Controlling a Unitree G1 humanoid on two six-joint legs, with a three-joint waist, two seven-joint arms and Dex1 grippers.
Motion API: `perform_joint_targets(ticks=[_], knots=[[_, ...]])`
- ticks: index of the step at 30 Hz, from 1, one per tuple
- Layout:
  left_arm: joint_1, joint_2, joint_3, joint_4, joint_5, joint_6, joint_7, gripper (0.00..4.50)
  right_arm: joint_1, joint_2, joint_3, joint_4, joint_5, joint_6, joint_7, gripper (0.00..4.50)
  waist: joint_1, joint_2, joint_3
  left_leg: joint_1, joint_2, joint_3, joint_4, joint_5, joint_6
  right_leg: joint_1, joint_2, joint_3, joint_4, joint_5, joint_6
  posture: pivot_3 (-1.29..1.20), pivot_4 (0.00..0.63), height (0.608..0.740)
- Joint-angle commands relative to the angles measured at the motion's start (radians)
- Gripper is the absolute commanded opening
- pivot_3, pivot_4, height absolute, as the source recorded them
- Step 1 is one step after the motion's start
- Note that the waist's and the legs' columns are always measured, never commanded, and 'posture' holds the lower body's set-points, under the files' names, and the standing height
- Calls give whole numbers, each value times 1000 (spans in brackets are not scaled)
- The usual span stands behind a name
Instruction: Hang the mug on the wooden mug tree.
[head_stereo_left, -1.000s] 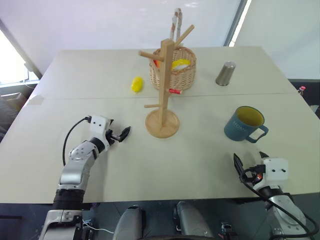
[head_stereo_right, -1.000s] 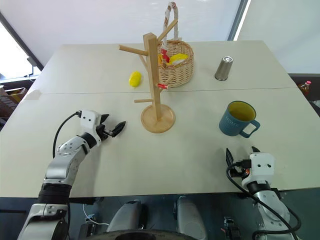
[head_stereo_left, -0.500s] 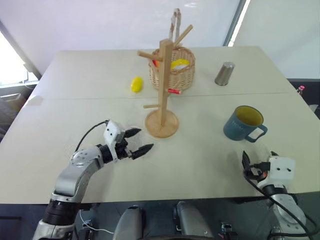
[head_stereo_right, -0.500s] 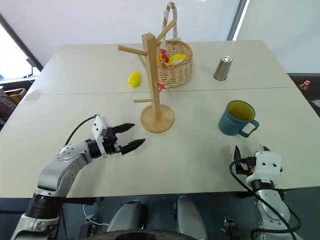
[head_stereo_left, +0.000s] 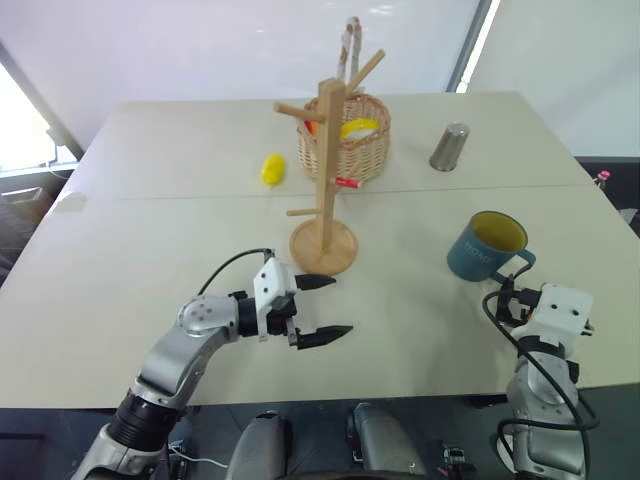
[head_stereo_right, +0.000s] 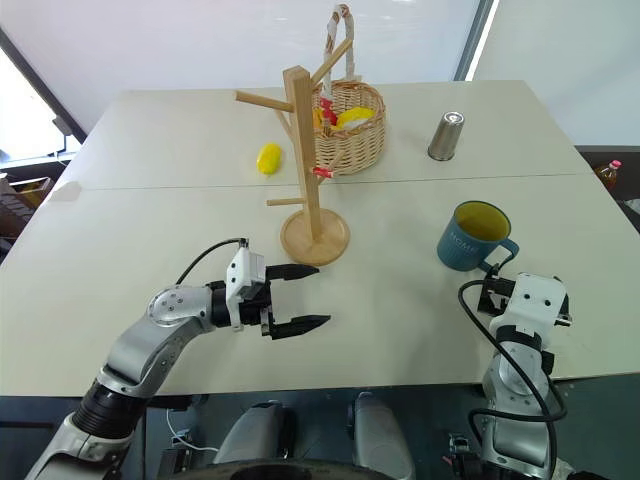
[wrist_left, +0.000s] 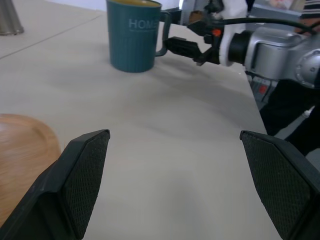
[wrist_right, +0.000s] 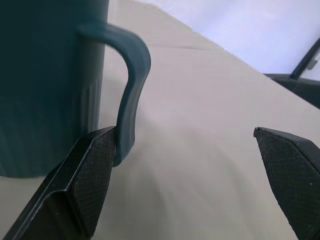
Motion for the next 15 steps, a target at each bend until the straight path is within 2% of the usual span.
perform_joint_targets(ticks=[1,13,15], knots=[[-15,-8,7,-26,-1,-25,4,4500,-19,-8,-12,2,-3,-25,-5,4475,0,0,0,0,0,0,0,0,0,0,0,0,0,0,0,0,150,740],[-39,-14,14,-22,5,-32,27,4500,-99,-31,-23,104,38,-44,26,4475,-1,0,0,0,0,0,0,0,0,0,0,0,0,0,0,0,150,740],[-42,-14,13,-21,5,-32,29,4500,-108,-34,-20,117,57,-50,47,3968,-1,0,0,0,0,0,0,0,0,0,0,0,0,0,0,0,150,740]])
